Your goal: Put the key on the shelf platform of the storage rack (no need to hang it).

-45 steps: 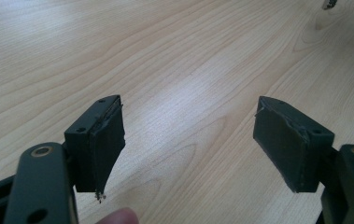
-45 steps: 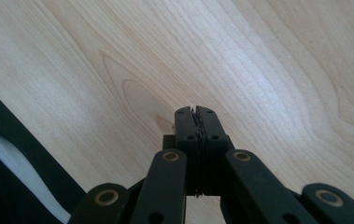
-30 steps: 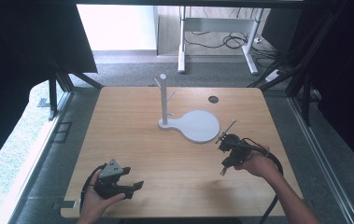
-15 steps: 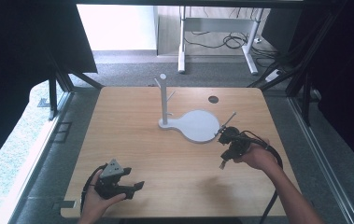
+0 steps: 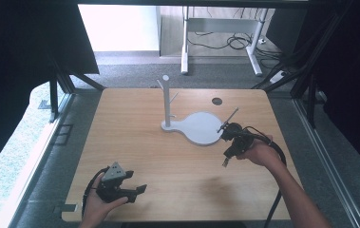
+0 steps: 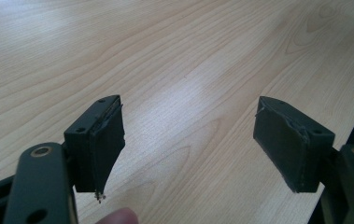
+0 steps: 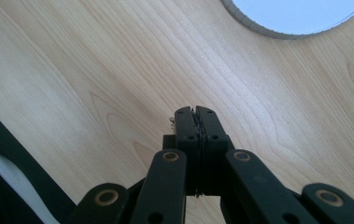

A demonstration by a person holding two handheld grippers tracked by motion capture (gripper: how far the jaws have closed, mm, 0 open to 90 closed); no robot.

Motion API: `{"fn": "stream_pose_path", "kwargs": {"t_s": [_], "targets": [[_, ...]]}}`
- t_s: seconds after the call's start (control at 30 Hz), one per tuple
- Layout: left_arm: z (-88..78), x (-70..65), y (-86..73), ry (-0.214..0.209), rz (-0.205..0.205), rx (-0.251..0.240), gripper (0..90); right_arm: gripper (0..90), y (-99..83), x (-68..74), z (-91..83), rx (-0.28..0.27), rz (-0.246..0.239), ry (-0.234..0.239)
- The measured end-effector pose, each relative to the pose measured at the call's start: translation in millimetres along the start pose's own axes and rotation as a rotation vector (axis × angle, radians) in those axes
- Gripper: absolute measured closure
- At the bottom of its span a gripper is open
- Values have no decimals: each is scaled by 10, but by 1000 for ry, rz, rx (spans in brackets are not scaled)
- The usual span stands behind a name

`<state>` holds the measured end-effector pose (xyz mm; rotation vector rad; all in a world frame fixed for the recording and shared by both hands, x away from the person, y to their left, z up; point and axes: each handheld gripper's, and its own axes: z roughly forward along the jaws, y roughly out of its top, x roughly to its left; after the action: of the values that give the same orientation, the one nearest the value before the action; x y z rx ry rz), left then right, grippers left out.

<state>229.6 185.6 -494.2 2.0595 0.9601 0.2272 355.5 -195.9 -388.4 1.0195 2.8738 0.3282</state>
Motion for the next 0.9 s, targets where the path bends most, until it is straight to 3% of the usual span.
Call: {"fn": "stream_pose_path", "kwargs": {"t_s": [0.9], "targets": [[13, 12, -7, 0, -2, 4, 249, 900, 267, -175, -26, -5, 28, 8]]}}
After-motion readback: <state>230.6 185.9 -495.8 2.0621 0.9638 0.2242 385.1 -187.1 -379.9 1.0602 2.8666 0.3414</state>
